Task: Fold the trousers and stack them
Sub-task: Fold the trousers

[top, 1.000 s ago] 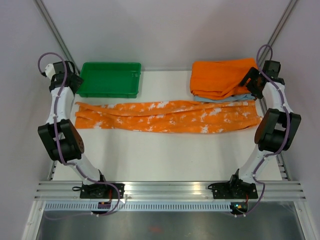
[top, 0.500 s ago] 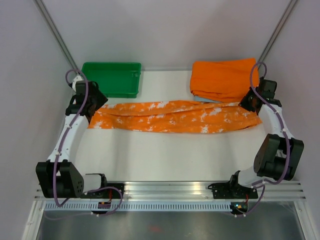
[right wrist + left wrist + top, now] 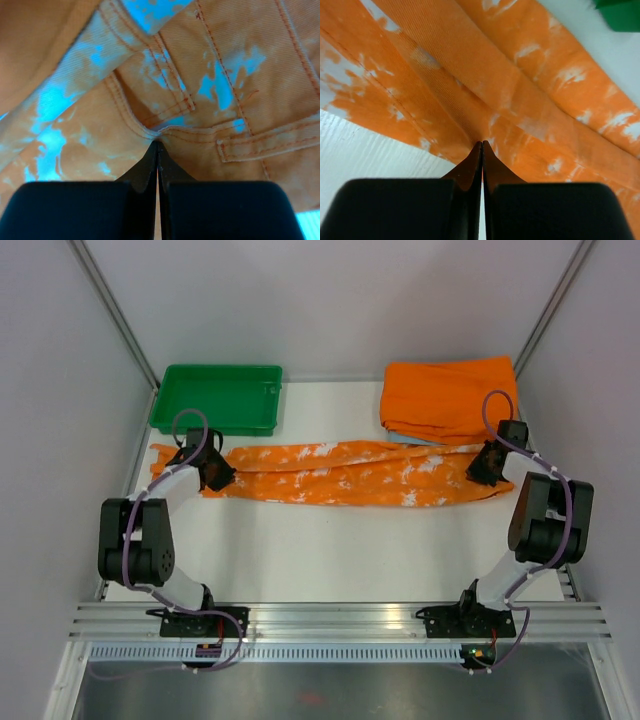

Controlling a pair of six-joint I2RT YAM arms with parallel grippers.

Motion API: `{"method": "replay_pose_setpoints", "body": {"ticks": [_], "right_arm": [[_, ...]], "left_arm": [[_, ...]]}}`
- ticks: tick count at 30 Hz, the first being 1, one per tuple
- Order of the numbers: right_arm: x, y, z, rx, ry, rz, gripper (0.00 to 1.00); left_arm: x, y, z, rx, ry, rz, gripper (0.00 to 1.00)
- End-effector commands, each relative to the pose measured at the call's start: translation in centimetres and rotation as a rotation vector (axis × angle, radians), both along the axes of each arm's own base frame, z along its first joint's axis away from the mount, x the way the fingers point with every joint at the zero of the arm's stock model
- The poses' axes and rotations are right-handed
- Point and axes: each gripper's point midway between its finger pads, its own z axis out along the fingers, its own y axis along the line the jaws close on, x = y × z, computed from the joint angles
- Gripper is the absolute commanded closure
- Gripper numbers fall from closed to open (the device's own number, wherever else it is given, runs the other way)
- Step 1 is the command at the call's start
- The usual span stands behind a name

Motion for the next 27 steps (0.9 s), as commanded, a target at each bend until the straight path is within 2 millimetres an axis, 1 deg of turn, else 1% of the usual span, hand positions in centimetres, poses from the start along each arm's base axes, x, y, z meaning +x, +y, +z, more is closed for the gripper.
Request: {"method": "replay_pose_setpoints", "body": {"ticks": [1,2,4,5,6,8,9,11,12,13,15,16,17,18,19,20,23,24,25,26,27], "right_arm": [[2.1,-0.6,-0.6,-0.025,-0.012,-0.024,1.00],[2.0,-0.5,-0.9,-0.022,0.005,-0.023,1.00],[1.0,-0.3,-1.9,-0.021,0.067,-0.040,1.00],[0.3,-0.4,-2.3,-0.031,0.088,-0.054,1.00],[-1.0,-0.3,-2.9,-0.033,0.107,-0.064,1.00],[-2.0,0.1,-3.3,-0.025,0.115,-0.065,1.00],[-3.0,0.4,-3.5,-0.018,0.128,-0.066,1.00],[-3.8,0.7,-3.7,-0.008,0.145,-0.064,1.00],[-4.7,0.9,-4.1,-0.003,0.167,-0.065,1.00],[-5.0,1.0,-3.9,-0.003,0.164,-0.065,1.00],[-6.0,1.0,-3.9,-0.009,0.184,-0.070,1.00],[-6.4,1.0,-3.9,-0.014,0.190,-0.071,1.00],[-6.7,0.9,-3.9,-0.019,0.199,-0.075,1.00],[-7.2,0.9,-3.9,-0.028,0.209,-0.077,1.00],[-7.7,0.4,-4.0,-0.052,0.222,-0.085,1.00],[-8.0,0.3,-4.0,-0.063,0.235,-0.093,1.00],[-9.8,-0.1,-4.2,-0.092,0.274,-0.115,1.00],[-9.9,-0.2,-3.7,-0.102,0.263,-0.122,1.00],[-10.2,-0.2,-3.6,-0.105,0.264,-0.132,1.00],[-10.5,-0.5,-3.4,-0.116,0.265,-0.143,1.00],[-11.0,-0.4,-3.1,-0.118,0.268,-0.147,1.00]], "left_arm": [[2.7,-1.0,-0.5,-0.043,-0.026,-0.004,0.98],[2.4,-0.9,-1.1,-0.039,0.008,0.002,0.98],[2.1,-0.6,-2.3,-0.027,0.052,0.019,0.98],[1.6,-0.4,-2.8,-0.019,0.076,0.026,0.98],[1.3,-0.2,-3.0,-0.015,0.087,0.039,0.98],[0.5,0.4,-3.9,0.007,0.116,0.069,0.98],[0.6,0.3,-4.1,0.006,0.118,0.068,0.98],[0.4,0.3,-4.4,0.001,0.144,0.069,0.98],[-0.4,0.3,-5.5,0.000,0.202,0.082,0.98],[-0.3,0.4,-5.4,0.005,0.217,0.096,0.98],[-1.3,0.8,-6.3,0.017,0.286,0.135,0.98],[-2.5,1.4,-6.5,0.044,0.335,0.160,0.98],[-3.1,1.7,-6.7,0.056,0.356,0.177,0.98],[-3.5,1.9,-6.4,0.064,0.359,0.196,0.98],[-4.6,2.4,-6.6,0.086,0.386,0.213,0.98],[-5.2,2.5,-6.6,0.093,0.395,0.222,0.98],[-6.6,2.9,-5.9,0.105,0.395,0.247,0.98],[-6.8,3.0,-5.7,0.107,0.392,0.254,0.98],[-7.4,3.1,-5.8,0.111,0.401,0.262,0.98],[-7.9,3.3,-5.4,0.121,0.403,0.270,0.98],[-8.2,3.4,-5.3,0.124,0.407,0.273,0.98]]}}
